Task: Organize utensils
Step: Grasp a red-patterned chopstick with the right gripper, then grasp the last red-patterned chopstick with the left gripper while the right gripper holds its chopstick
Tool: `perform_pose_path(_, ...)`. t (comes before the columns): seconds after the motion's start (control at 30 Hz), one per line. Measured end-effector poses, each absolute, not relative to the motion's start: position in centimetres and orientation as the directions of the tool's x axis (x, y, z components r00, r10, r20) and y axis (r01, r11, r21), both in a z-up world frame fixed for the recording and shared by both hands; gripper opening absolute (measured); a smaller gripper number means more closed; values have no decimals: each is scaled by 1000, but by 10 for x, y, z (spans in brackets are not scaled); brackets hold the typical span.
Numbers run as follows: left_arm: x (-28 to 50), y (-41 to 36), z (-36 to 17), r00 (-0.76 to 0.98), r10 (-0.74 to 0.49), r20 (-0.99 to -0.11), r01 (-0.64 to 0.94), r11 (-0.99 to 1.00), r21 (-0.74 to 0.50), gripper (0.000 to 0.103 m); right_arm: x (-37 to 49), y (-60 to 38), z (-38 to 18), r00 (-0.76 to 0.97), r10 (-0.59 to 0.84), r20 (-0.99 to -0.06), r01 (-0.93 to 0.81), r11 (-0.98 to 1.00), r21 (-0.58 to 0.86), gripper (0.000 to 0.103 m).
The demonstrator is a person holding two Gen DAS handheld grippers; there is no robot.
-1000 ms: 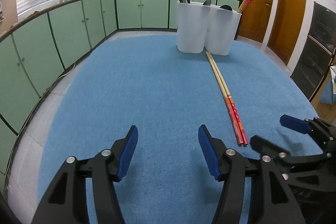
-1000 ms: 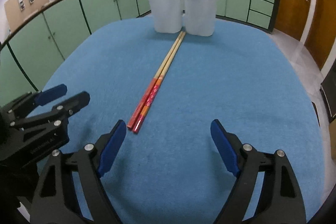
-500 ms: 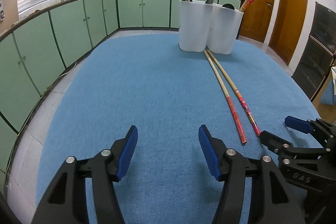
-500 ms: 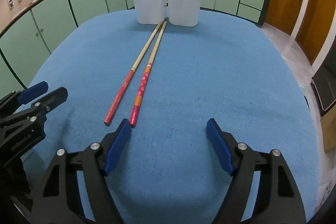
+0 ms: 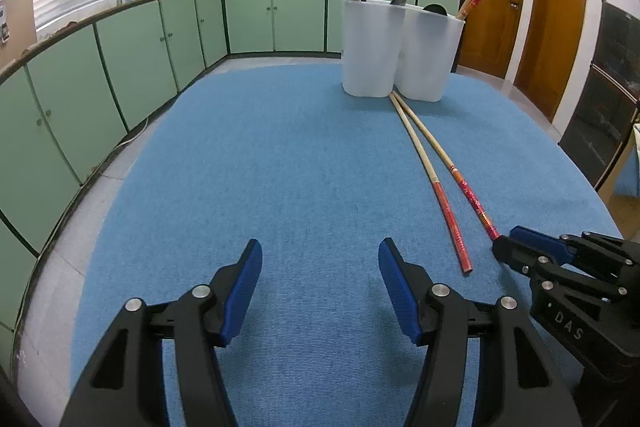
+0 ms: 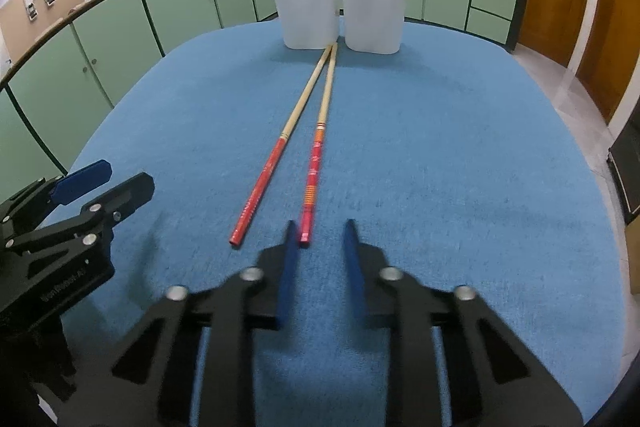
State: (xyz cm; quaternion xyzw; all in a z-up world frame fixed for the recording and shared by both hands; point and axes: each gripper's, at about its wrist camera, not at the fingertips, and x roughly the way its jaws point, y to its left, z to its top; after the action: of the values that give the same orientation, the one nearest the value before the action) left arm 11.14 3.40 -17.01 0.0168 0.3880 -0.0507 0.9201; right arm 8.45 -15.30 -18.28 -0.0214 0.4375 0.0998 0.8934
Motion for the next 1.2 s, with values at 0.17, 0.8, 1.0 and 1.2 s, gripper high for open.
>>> perform_pose_path(0.17,111,26,-169,689,-106,-717,124,992,-27,60,83,-159,-180,598,163,-785,-186,981,62,5)
perform_pose_path(0.8,111,-32,-178,628,-200,-752,224,972,-71,57,76,-208,-181,608,150,-780,-124,988,93,5)
perform_pose_path(1.0,112,-36,-183,608,-194,-770,219,973,-72,41,78,-211,-182,603,170,-780,-130,985,115,7)
perform_pose_path(1.2,110,-42,-183,604,-200,-771,235,970,-67,17,80,-211,-183,601,181,-778,-132,983,127,7)
